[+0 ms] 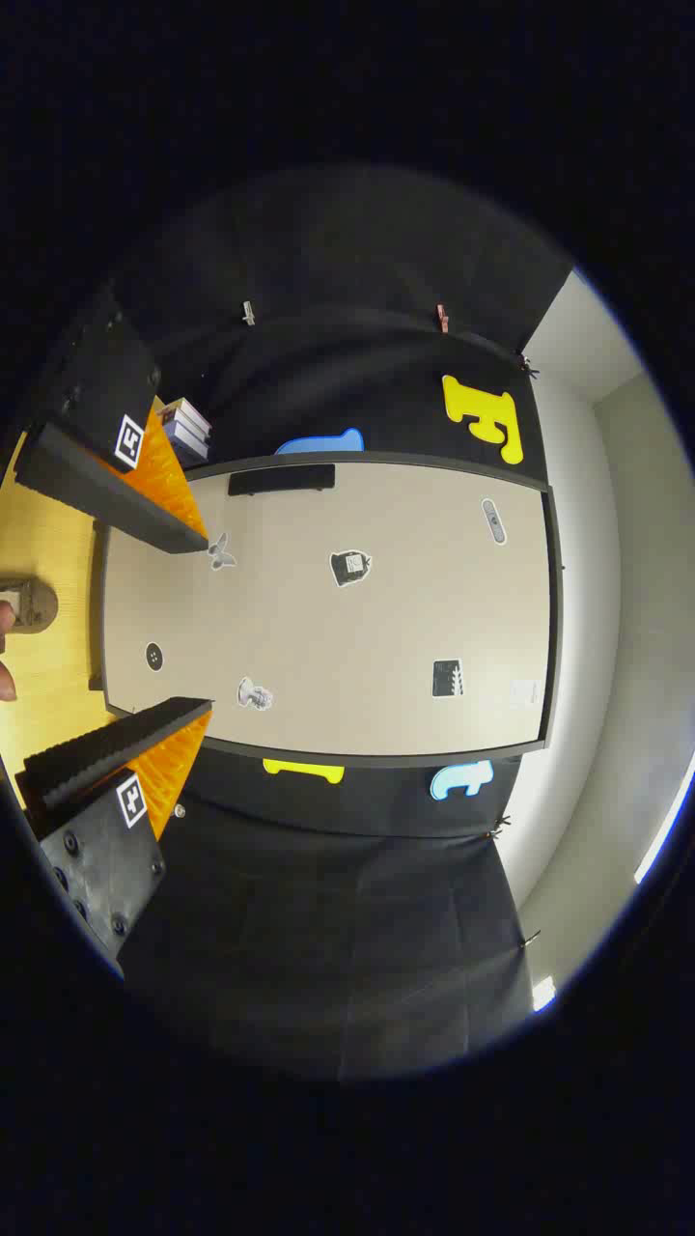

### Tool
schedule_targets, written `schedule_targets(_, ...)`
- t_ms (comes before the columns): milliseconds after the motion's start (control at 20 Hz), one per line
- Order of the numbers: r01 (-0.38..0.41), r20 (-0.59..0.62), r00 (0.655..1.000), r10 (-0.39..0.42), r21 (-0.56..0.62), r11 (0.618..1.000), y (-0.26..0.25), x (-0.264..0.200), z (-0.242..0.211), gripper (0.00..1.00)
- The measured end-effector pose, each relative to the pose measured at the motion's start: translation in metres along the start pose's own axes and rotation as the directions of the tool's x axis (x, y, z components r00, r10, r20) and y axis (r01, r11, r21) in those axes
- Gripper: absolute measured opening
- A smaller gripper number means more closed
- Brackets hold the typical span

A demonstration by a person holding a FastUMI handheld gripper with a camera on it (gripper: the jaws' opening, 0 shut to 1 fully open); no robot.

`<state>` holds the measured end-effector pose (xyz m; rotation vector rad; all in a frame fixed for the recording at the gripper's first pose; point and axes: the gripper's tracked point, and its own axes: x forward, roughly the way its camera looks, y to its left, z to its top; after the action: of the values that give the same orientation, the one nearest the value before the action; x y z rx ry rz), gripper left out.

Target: Open the shoe cabinet door, grab the shoes and put them into the shoe cabinet, then close the shoe cabinet door.

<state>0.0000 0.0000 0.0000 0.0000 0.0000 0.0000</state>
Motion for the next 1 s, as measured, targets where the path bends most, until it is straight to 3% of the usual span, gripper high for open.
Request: schedule_targets(1000,0.033,-0.016,0.999,-0.033,0.020,0.999,0.0041,0.0087,0.0027,0.98)
